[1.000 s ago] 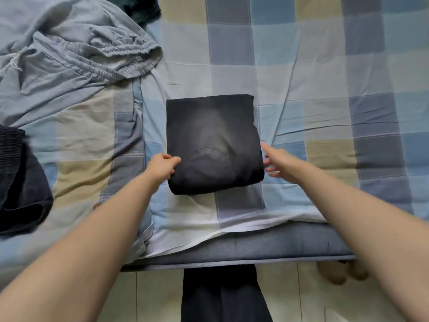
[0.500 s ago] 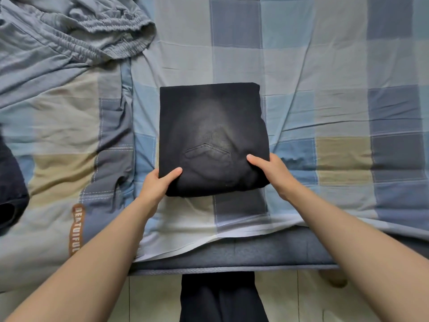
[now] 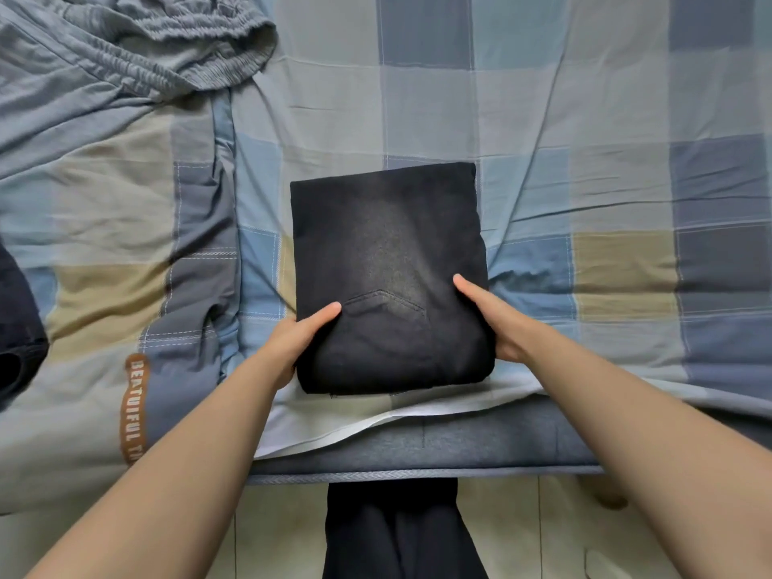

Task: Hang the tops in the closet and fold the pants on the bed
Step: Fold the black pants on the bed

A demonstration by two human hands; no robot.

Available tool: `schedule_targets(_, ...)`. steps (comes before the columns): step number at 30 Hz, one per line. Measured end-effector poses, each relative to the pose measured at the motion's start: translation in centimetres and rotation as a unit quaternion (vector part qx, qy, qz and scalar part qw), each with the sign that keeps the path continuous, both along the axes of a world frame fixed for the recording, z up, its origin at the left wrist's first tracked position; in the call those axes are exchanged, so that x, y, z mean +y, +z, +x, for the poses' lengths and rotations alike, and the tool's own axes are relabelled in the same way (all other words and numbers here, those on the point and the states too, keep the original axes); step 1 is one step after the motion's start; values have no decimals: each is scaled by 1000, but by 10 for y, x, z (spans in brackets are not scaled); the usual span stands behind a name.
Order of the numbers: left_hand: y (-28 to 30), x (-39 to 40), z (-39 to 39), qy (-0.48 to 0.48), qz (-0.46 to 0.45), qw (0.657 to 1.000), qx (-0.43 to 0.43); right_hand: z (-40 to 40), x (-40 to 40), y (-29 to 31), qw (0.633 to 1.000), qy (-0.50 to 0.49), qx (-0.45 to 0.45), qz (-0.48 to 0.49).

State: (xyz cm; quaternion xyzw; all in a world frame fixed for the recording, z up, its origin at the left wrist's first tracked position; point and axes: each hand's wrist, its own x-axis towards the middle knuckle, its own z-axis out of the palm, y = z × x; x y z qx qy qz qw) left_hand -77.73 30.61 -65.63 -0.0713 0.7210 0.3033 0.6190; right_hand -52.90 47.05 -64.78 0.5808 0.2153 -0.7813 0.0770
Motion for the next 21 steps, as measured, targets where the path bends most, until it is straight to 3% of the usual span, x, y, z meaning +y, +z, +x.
schedule_targets(4, 10, 4, 2, 27, 7, 998, -51, -6, -5, 4, 996, -2, -68, 63)
schedule_targets(10, 63, -2, 2, 23, 77, 996, -35, 3, -16, 56, 983, -13, -48, 175)
schedule_targets(17, 185, 5, 11, -94, 168, 981, 21, 37, -63, 178, 963, -99, -62, 242)
schedule_targets(21, 269, 1, 21, -183, 237, 954, 14, 64, -106, 258, 941, -182, -125, 256)
